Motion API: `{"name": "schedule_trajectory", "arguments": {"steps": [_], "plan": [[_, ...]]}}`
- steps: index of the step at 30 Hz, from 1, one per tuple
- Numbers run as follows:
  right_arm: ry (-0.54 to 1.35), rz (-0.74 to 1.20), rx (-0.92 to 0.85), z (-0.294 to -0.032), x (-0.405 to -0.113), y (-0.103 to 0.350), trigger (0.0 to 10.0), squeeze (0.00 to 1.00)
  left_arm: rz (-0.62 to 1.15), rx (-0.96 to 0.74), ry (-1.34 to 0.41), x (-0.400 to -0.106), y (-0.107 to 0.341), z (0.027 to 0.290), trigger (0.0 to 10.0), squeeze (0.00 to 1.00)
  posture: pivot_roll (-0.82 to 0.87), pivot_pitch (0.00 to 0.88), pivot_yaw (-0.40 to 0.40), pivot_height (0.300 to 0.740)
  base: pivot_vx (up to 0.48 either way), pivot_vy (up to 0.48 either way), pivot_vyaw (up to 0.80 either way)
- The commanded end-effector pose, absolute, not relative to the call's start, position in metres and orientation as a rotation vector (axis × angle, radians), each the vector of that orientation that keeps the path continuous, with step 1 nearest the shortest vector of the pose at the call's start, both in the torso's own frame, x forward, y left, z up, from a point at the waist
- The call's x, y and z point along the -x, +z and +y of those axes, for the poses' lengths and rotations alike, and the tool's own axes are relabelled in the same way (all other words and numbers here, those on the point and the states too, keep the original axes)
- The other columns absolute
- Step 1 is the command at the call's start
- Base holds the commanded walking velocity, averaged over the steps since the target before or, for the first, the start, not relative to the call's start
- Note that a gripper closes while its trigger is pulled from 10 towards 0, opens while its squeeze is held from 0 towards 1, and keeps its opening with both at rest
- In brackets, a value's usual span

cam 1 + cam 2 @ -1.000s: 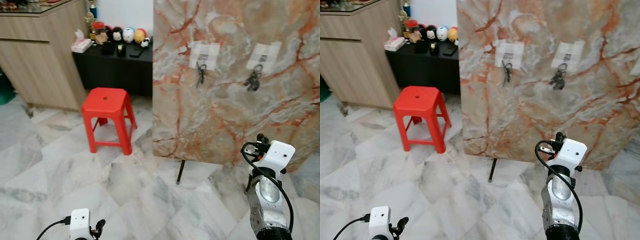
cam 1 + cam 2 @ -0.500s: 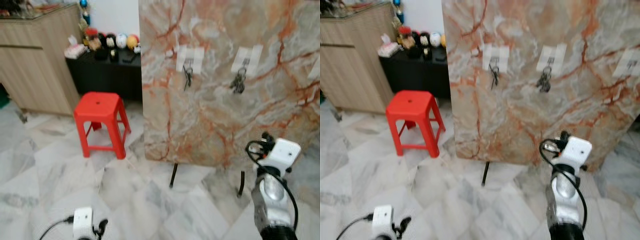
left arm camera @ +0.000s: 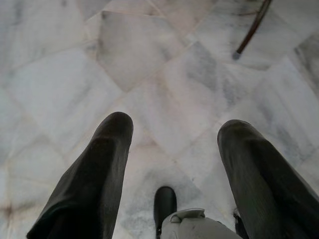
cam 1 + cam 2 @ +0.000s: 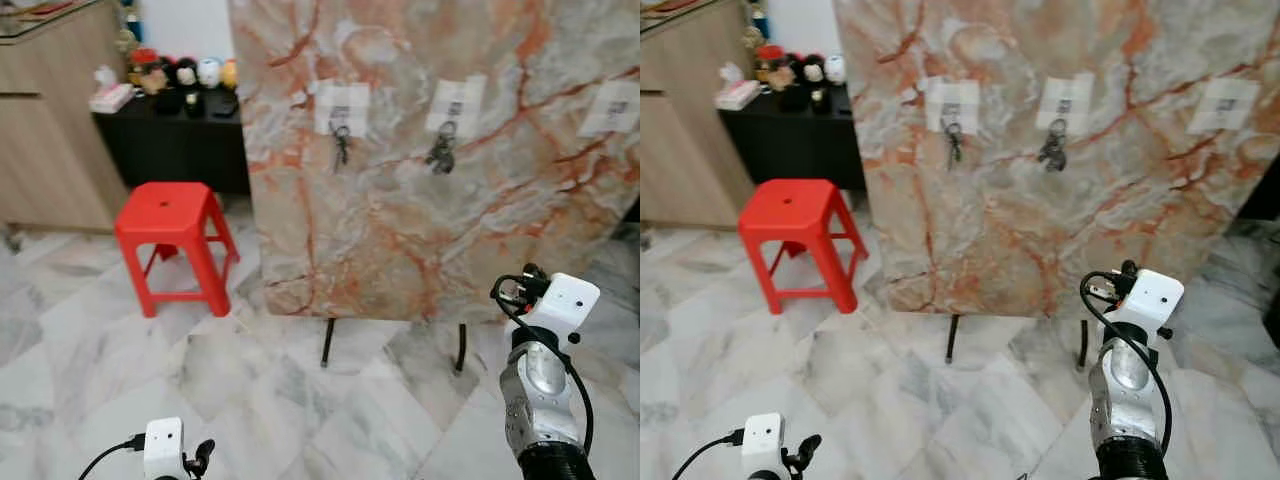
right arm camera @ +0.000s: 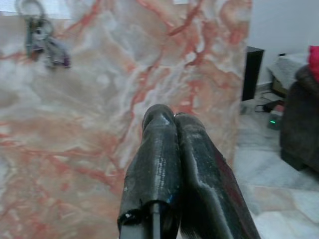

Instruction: Hang keys on a hook

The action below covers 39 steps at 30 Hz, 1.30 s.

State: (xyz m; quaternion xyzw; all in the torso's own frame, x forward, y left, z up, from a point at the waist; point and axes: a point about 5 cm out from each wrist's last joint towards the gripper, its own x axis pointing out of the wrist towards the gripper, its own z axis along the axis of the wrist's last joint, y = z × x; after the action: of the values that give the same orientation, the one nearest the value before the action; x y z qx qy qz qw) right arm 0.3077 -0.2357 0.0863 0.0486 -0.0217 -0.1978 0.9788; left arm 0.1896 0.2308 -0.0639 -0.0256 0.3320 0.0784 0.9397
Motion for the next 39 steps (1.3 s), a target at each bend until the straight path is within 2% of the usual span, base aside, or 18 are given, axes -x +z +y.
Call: {"name": "schedule_trajectory", "arguments": {"steps": [1,16,23,39], "plan": [[-0.409,-0.034,-0.098,-0.2377,-0.3091,0.0862,10.0,0.0,0.7,0.056,0.16,-0.1866,-0.0659,0.2317,10.0,0.0,-0.03,0.0,-0.035,0.74,0.0,0.0,-0.74],[-0.414,-0.032,-0.098,-0.2376,-0.31,0.0865,10.0,0.0,0.697,0.059,0.151,-0.188,-0.065,0.2324,10.0,0.0,-0.02,0.0,-0.034,0.74,0.0,0.0,-0.74],[-0.411,-0.024,-0.1,-0.2364,-0.3115,0.0854,10.0,0.0,0.689,0.059,0.16,-0.1887,-0.0643,0.233,10.0,0.0,0.0,0.0,-0.045,0.74,0.274,-0.139,-0.71],[-0.415,-0.029,-0.1,-0.2383,-0.3136,0.0874,10.0,0.0,0.701,0.065,0.158,-0.1896,-0.0648,0.232,10.0,0.0,-0.01,0.0,-0.049,0.74,0.0,0.0,-0.71]]}}
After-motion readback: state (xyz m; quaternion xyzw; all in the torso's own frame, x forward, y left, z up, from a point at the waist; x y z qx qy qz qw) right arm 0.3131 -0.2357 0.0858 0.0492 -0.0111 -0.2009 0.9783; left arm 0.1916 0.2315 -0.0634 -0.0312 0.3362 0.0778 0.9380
